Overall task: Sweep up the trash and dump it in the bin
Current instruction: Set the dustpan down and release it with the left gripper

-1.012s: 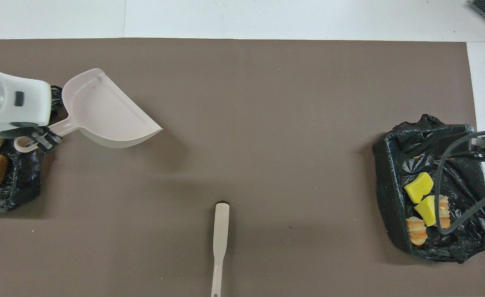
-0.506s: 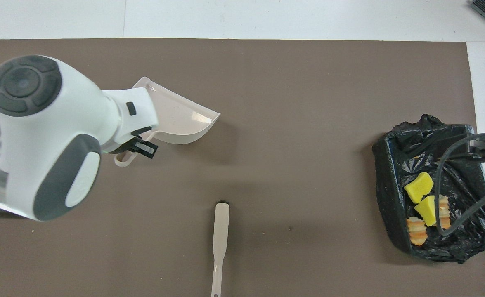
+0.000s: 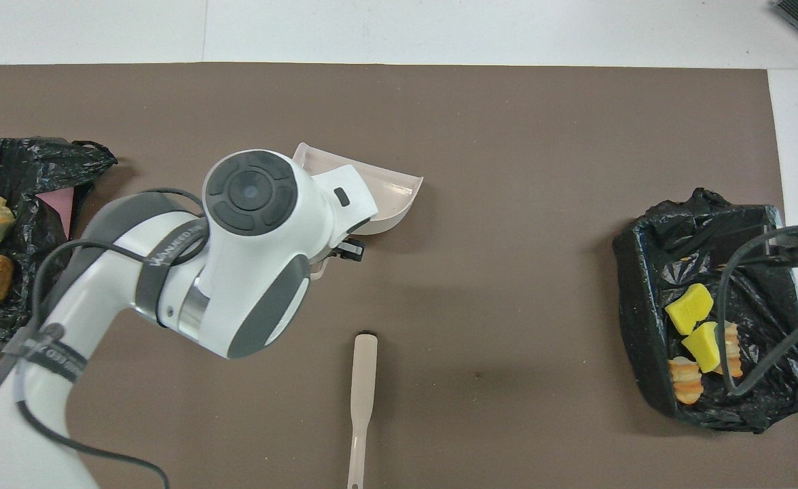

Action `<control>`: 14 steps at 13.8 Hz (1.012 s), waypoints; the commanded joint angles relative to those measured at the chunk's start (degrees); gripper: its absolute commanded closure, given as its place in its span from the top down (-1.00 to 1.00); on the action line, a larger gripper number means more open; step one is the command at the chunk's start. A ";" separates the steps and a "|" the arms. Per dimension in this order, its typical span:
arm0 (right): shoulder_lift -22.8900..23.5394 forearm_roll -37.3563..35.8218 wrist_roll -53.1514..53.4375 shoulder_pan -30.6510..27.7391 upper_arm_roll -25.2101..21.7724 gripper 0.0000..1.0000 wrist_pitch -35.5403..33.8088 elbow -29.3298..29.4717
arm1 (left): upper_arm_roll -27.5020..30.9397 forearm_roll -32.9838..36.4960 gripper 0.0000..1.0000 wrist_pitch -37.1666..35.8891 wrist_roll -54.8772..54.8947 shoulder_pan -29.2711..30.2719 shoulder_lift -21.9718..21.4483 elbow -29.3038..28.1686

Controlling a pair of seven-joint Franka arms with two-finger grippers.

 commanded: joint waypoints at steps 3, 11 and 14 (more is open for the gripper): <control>-0.63 0.80 -1.52 -0.49 -0.38 1.00 -0.15 -0.69 | 1.34 -0.36 0.81 2.41 -3.97 -3.21 2.54 -0.44; -0.55 0.80 -1.34 -0.49 -0.38 1.00 0.03 -0.69 | 2.04 -0.18 1.00 -1.64 -1.43 4.95 -2.12 0.70; -0.63 0.80 -1.34 -0.49 -0.38 1.00 0.03 -0.69 | 1.86 -0.62 1.00 -1.90 1.63 10.66 -2.73 1.93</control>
